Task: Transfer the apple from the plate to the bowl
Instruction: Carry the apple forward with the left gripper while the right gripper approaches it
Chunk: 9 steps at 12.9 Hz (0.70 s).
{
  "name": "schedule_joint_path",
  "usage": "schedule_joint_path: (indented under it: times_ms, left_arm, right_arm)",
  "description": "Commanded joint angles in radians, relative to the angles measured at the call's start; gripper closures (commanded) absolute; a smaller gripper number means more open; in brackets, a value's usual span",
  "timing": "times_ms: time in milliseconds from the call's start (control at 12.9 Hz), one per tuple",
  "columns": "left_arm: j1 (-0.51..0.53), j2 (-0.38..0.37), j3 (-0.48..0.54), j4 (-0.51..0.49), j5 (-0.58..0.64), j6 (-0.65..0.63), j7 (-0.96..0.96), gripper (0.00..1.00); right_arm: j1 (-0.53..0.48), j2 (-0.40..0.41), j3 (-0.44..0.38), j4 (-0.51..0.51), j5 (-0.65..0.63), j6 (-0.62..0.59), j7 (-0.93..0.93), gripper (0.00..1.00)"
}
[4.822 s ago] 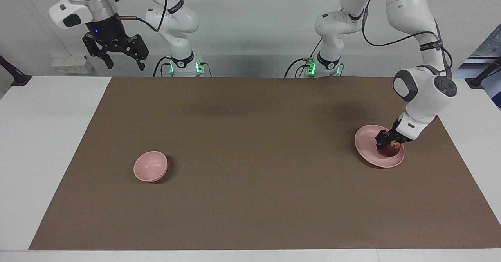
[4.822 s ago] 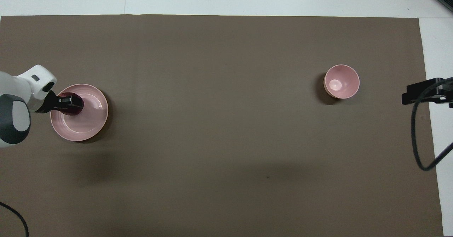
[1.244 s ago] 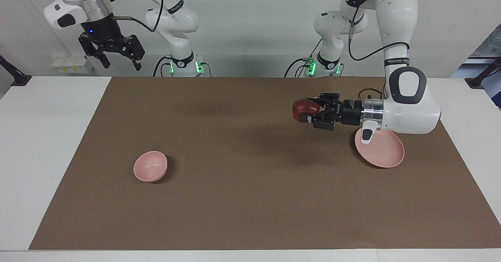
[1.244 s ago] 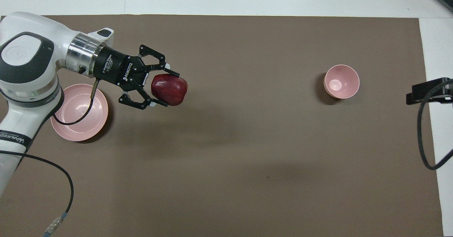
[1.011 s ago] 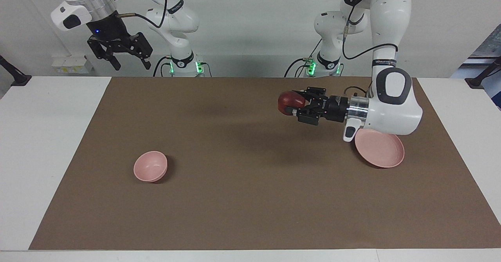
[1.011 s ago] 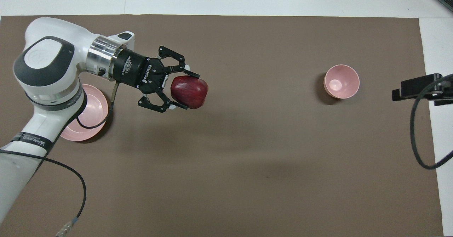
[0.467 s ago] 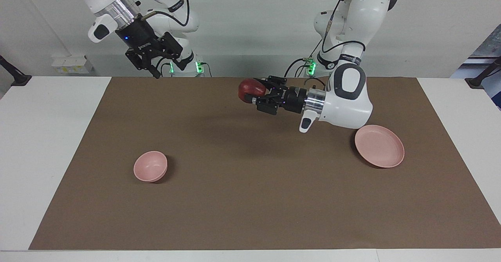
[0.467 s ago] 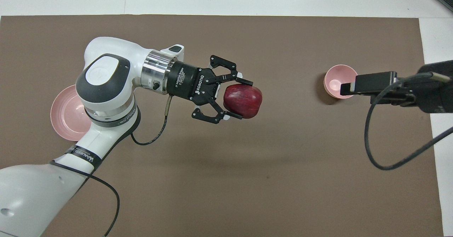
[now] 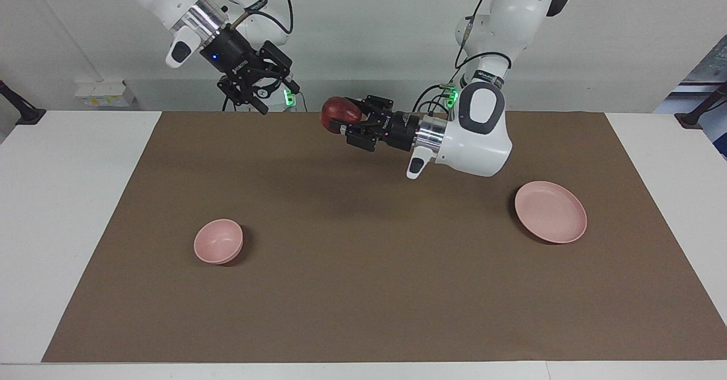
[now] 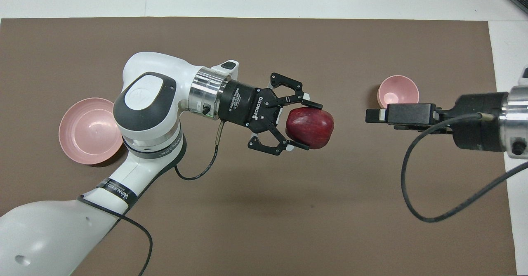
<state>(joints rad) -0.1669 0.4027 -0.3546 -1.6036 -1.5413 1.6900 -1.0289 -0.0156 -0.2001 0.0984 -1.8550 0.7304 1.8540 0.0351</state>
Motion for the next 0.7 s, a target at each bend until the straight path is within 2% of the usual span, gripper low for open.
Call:
schedule_joint_path:
  times_ms: [0,156,622]
  left_arm:
    - [-0.017,-0.035,-0.010,-0.033,-0.034,0.054,-0.013,1.00]
    - [-0.025,-0.035,-0.017,-0.033,-0.057,0.059,-0.013,1.00]
    - [-0.048,-0.035,-0.053,-0.029,-0.092,0.105,-0.011,1.00]
  right_arm:
    - [-0.004,-0.032,0.001,-0.068,0.119,0.027,-0.052,0.00]
    - [-0.004,-0.032,0.001,-0.105,0.175,0.030,-0.156,0.00]
    - [-0.004,-0.035,0.001,-0.173,0.273,0.040,-0.264,0.00]
